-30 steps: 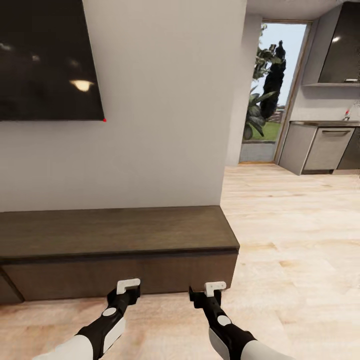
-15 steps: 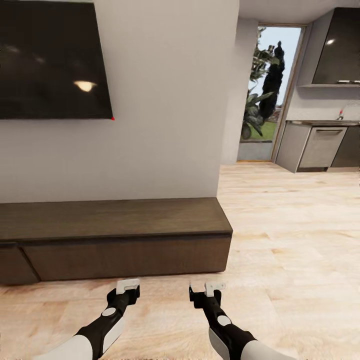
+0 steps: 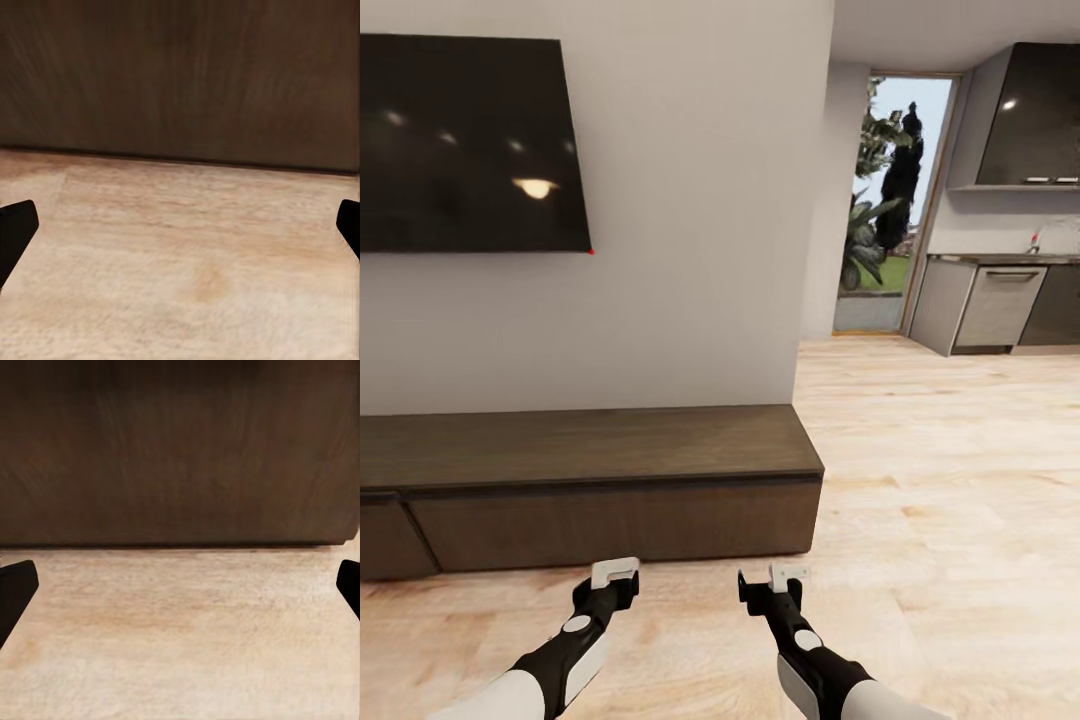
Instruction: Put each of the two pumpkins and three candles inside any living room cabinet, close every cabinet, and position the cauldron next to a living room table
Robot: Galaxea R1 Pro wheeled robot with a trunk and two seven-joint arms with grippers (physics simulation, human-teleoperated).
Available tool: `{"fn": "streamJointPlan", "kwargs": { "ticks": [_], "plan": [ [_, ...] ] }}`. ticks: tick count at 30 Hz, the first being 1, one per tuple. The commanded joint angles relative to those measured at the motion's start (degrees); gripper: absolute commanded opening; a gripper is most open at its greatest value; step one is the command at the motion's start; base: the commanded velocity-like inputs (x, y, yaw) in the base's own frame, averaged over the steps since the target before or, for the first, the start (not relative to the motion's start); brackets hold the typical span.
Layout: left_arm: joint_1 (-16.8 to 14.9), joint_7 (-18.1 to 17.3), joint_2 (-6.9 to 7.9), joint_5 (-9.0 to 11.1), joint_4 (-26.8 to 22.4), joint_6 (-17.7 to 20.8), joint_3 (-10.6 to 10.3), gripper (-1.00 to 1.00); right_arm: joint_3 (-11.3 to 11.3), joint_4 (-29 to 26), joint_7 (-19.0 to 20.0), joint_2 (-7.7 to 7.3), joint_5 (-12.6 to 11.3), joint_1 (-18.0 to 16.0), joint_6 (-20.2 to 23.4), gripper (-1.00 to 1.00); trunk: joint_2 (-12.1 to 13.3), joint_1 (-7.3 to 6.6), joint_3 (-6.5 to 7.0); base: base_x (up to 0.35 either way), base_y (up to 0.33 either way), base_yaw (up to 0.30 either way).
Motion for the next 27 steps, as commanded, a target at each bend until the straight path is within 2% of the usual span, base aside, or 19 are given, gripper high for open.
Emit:
{"fn": "streamJointPlan", "kwargs": {
  "ticks": [1,5,14,18,20,23,27],
  "plan": [
    [-0.04,0.35,0.05,0.42,0.03,-0.11,-0.46,1.0,0.49,0.04,-0.32,0.0,-0.43,-0.06,-0.19,1.0,0.0,-0.04,0.17,0.0,0.0,0.0],
    [-0.04,0.37,0.05,0.58,1.05,0.12,-0.23,1.0,0.49,-0.27,-0.32,0.0,-0.44,-0.07,0.97,1.0,0.05,-0.14,1.06,0.0,0.0,0.0],
    [-0.04,0.81,-0.14,0.98,1.77,0.45,0.31,1.0,0.35,-0.63,-0.14,0.0,-0.72,-0.42,9.92,1.0,0.17,-0.37,3.05,0.0,0.0,0.0],
    [-0.04,0.79,0.02,2.24,3.17,1.82,0.36,1.0,0.26,-1.92,-0.01,-0.05,-0.65,-0.57,13.88,1.0,0.22,-0.47,3.94,0.0,0.0,0.0],
    [-0.04,0.83,0.08,3.6,3.54,2.36,0.37,1.0,0.36,-3.46,0.09,-0.17,-0.51,-0.59,15.44,1.0,0.25,-0.53,4.38,0.0,0.0,0.0],
    [-0.04,0.84,0.15,4.57,3.69,2.56,0.32,1.0,0.41,-4.8,0.1,-0.24,-0.41,-0.6,15.92,1.0,0.95,-0.94,4.97,0.0,0.0,0.0],
    [-0.04,0.87,0.1,4.85,3.71,2.69,0.29,1.0,0.44,-5.23,0.02,-0.27,-0.35,-0.6,16.08,1.0,2.56,-1.81,5.69,0.0,0.0,0.0]
  ]
}}
